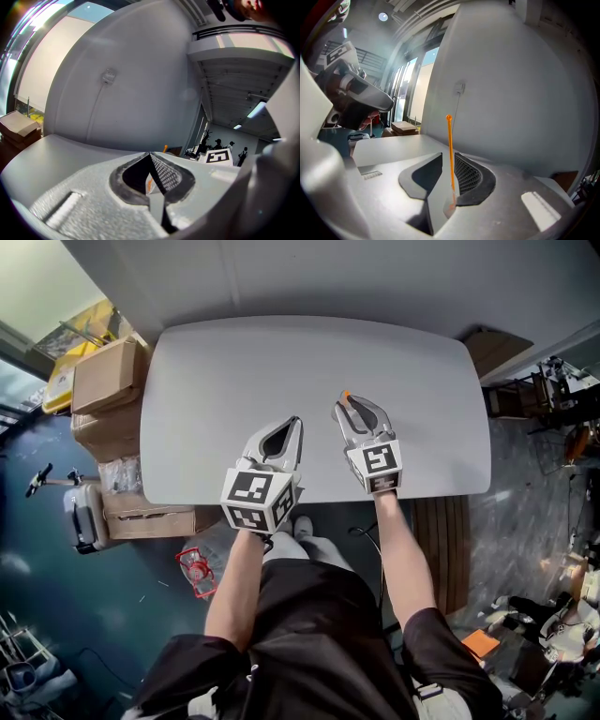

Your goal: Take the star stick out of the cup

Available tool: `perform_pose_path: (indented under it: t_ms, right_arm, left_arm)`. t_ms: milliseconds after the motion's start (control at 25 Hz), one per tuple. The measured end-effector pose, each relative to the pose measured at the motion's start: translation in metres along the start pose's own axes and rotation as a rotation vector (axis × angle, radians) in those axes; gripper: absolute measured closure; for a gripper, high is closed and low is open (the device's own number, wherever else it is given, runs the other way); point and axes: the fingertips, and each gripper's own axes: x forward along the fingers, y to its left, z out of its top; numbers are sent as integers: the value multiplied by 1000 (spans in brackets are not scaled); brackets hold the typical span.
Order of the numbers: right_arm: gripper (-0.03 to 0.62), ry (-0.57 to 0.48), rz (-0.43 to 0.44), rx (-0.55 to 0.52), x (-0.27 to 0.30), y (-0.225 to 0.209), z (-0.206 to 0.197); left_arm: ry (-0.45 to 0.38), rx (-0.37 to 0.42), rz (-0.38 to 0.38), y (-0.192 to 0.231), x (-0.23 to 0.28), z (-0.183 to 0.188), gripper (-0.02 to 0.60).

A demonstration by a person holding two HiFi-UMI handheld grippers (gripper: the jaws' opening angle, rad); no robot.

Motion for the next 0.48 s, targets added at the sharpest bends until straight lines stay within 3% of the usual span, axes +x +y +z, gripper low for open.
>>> perform_pose_path:
  t_ms: [320,480]
  right_arm:
    - [574,27,-16,-10,7,-4,-6]
    - [576,36,-21,-14,8,-6,-5]
  left_arm:
    - [3,-6,2,5,6,0,578]
    - [4,-14,2,5,8,-1,580]
